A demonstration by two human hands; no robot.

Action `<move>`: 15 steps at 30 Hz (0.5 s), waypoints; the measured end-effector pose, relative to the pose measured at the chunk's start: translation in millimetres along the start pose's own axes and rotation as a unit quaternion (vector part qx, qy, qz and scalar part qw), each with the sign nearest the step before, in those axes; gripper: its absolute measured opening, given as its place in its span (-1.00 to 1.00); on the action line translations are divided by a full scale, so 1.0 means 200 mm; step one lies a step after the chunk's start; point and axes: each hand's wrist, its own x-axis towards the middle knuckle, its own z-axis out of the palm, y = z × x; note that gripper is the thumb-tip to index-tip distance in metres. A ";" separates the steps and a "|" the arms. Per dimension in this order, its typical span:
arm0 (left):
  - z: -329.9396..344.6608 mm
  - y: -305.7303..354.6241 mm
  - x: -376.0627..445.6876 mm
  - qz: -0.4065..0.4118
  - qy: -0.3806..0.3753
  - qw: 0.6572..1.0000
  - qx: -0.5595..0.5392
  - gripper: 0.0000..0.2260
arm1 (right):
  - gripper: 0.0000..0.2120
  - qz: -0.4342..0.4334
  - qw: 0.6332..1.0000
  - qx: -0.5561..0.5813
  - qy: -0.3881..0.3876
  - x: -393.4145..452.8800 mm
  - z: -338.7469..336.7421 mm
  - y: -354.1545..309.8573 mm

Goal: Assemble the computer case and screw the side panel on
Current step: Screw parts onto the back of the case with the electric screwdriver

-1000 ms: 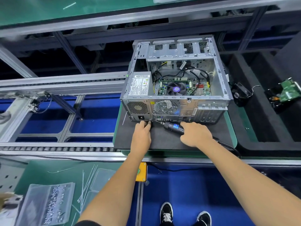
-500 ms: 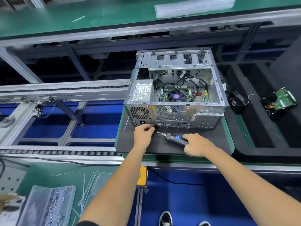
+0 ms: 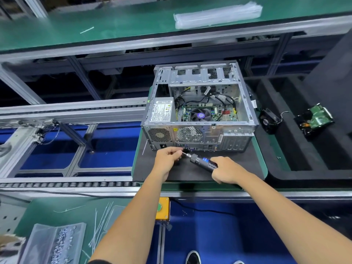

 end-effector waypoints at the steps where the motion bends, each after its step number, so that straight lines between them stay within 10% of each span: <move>1: 0.00 0.00 0.00 0.004 -0.001 1.000 0.003 -0.78 | -0.71 0.000 1.000 0.002 -0.002 0.00 0.00 0.00; 11: -0.07 0.14 -0.04 0.026 -0.062 0.997 0.038 -0.83 | -0.34 -0.024 0.995 0.082 -0.044 -0.02 -0.01 -0.02; 15: -0.05 0.25 -0.08 0.001 -0.049 0.993 -0.107 -0.85 | -0.58 -0.035 0.973 0.216 -0.066 -0.07 -0.03 -0.09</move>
